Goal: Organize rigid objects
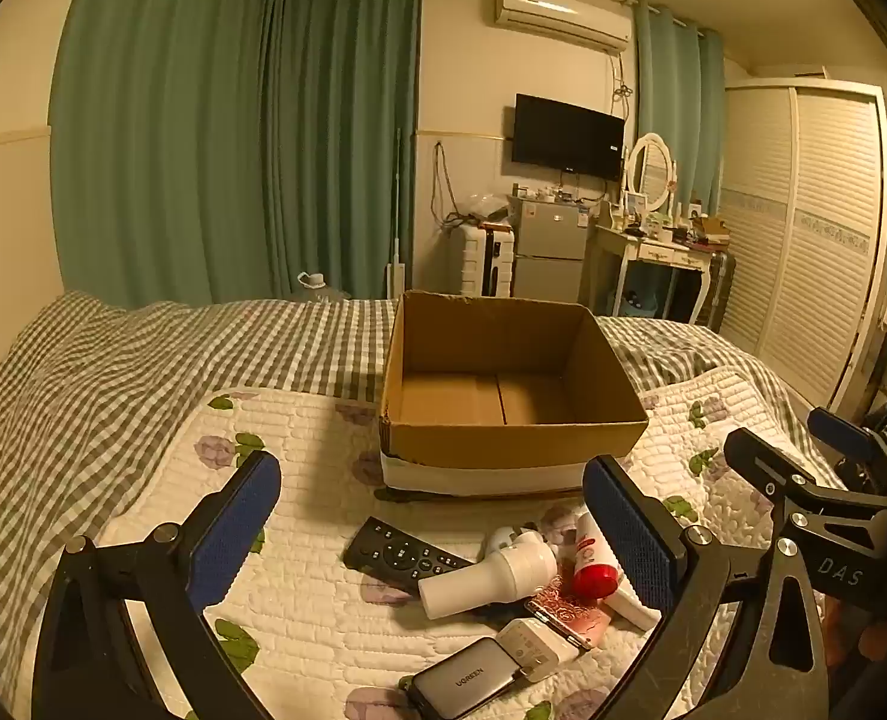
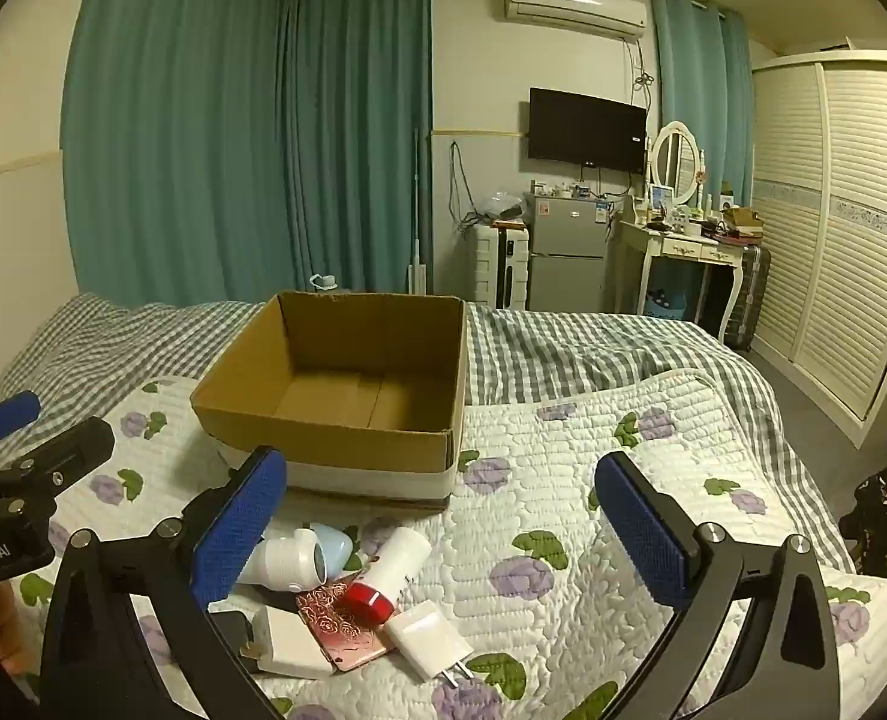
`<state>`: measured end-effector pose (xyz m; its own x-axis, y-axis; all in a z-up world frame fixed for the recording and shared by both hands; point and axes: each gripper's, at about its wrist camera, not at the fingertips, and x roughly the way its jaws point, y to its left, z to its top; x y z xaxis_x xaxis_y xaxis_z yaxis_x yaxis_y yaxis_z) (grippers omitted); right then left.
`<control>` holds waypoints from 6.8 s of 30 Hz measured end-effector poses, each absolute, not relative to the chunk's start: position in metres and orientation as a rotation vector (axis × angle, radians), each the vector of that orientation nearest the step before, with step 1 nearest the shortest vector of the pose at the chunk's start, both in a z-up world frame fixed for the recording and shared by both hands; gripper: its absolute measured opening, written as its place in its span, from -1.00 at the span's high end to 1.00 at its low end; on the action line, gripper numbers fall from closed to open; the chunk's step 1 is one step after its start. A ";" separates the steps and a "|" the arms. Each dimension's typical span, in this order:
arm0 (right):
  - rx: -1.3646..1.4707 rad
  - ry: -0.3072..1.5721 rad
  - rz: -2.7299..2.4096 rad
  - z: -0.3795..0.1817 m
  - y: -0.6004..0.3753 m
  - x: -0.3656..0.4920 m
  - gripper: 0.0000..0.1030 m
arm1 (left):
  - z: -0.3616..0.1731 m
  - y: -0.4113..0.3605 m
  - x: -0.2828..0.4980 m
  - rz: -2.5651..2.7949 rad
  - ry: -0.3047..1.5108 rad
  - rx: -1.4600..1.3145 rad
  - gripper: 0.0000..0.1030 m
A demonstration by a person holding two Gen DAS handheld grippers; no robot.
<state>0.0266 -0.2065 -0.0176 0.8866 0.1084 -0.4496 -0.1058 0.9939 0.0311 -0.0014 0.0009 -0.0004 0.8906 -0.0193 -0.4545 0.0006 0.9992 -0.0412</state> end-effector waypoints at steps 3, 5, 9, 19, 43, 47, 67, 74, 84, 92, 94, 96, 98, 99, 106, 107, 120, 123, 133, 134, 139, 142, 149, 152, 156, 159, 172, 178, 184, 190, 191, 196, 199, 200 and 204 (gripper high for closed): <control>0.001 0.468 0.113 -0.018 -0.205 0.027 -1.00 | -0.001 0.001 -0.003 -0.012 0.474 -0.027 -1.00; -0.002 0.467 0.114 -0.019 -0.205 0.027 -1.00 | -0.001 0.002 -0.005 -0.013 0.474 -0.021 -1.00; -0.006 0.470 0.113 -0.021 -0.200 0.027 -1.00 | 0.001 -0.006 -0.001 -0.003 0.481 -0.028 -1.00; -0.023 0.478 0.126 -0.022 -0.202 0.028 -1.00 | 0.001 -0.004 -0.001 -0.004 0.479 -0.030 -1.00; -0.031 0.490 0.136 -0.024 -0.197 0.028 -1.00 | 0.000 0.000 -0.001 -0.006 0.480 -0.034 -1.00; -0.033 0.492 0.142 -0.025 -0.196 0.027 -1.00 | 0.000 -0.001 0.000 -0.006 0.480 -0.034 -1.00; -0.035 0.499 0.152 -0.027 -0.194 0.029 -1.00 | 0.001 0.000 0.000 -0.006 0.480 -0.035 -1.00; -0.035 0.500 0.153 -0.027 -0.194 0.029 -1.00 | 0.001 0.000 0.000 -0.006 0.480 -0.035 -1.00; -0.039 0.499 0.167 -0.028 -0.192 0.028 -1.00 | 0.001 0.000 0.000 -0.005 0.478 -0.036 -1.00; -0.039 0.504 0.184 -0.025 -0.195 0.027 -1.00 | 0.006 -0.001 0.000 -0.006 0.468 -0.039 -1.00; -0.040 0.503 0.189 -0.023 -0.196 0.027 -1.00 | 0.007 -0.002 -0.001 -0.004 0.471 -0.036 -1.00; -0.040 0.501 0.192 -0.021 -0.199 0.027 -1.00 | 0.006 -0.003 -0.001 -0.003 0.473 -0.034 -1.00; -0.044 0.508 0.200 -0.021 -0.202 0.028 -1.00 | 0.003 -0.004 -0.003 0.001 0.480 -0.036 -1.00; -0.045 0.518 0.206 -0.022 -0.204 0.029 -1.00 | 0.000 -0.005 -0.002 0.004 0.490 -0.037 -1.00; -0.072 0.659 0.211 -0.059 -0.219 0.047 -1.00 | -0.033 -0.012 0.010 0.019 0.598 -0.023 -0.99; -0.065 0.681 0.217 -0.066 -0.221 0.049 -1.00 | -0.038 -0.012 0.009 0.018 0.609 -0.020 -0.99; -0.146 0.939 0.287 -0.135 -0.207 0.077 -0.69 | -0.088 -0.021 0.009 0.013 0.766 0.035 -0.98; -0.158 1.013 0.305 -0.152 -0.203 0.087 -0.60 | -0.093 -0.018 0.012 0.018 0.783 0.025 -0.98; -0.116 1.055 0.325 -0.155 -0.209 0.096 0.16 | -0.096 -0.022 0.042 0.010 0.819 0.151 -0.94; -0.109 1.047 0.325 -0.151 -0.211 0.095 0.16 | -0.096 -0.023 0.046 -0.003 0.819 0.165 -0.94; -0.089 0.998 0.331 -0.131 -0.218 0.095 0.20 | -0.106 -0.042 0.066 -0.110 0.855 0.267 -0.94; -0.062 0.993 0.342 -0.130 -0.220 0.096 0.20 | -0.122 -0.055 0.080 -0.151 0.888 0.335 -0.93; -0.048 1.012 0.347 -0.137 -0.219 0.101 0.20 | -0.137 -0.057 0.099 -0.235 0.950 0.289 -0.50; -0.047 1.007 0.349 -0.135 -0.220 0.099 0.20 | -0.133 -0.061 0.093 -0.277 0.947 0.300 -0.04; -0.050 0.988 0.344 -0.130 -0.220 0.093 0.20 | -0.122 -0.058 0.082 -0.264 0.934 0.293 -0.02; -0.054 0.953 0.342 -0.117 -0.220 0.087 0.20 | -0.101 -0.053 0.072 -0.260 0.888 0.265 -0.02; -0.127 0.686 0.384 0.002 -0.204 0.109 0.20 | 0.017 -0.050 0.119 -0.194 0.716 0.143 -0.02; -0.112 0.653 0.419 0.019 -0.190 0.164 0.20 | 0.015 -0.030 0.172 -0.138 0.734 0.116 -0.02; -0.135 0.724 0.435 -0.015 -0.176 0.207 0.20 | -0.021 -0.026 0.201 -0.125 0.757 0.119 -0.02; -0.159 0.784 0.452 -0.042 -0.172 0.217 0.21 | -0.039 -0.029 0.225 -0.154 0.747 0.113 -0.01; -0.164 0.791 0.454 -0.045 -0.171 0.219 0.21 | -0.039 -0.030 0.225 -0.150 0.758 0.111 -0.04; -0.133 0.800 0.473 -0.053 -0.171 0.229 0.20 | -0.035 -0.026 0.225 -0.142 0.757 0.101 -0.08; -0.096 0.776 0.438 -0.048 -0.180 0.228 -0.30 | -0.028 -0.018 0.220 -0.113 0.759 0.077 -0.09; -0.084 0.767 0.435 -0.046 -0.182 0.227 -0.33 | -0.026 -0.017 0.219 -0.105 0.759 0.069 -0.09; -0.033 0.719 0.416 -0.027 -0.196 0.216 -0.34 | -0.013 -0.009 0.200 -0.063 0.747 0.040 -0.12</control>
<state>0.2163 -0.1961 -0.0271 0.6745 0.3589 -0.6451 -0.3813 0.9177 0.1119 0.1996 -0.0087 -0.0130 0.7318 -0.0433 -0.6801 0.0715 0.9974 0.0134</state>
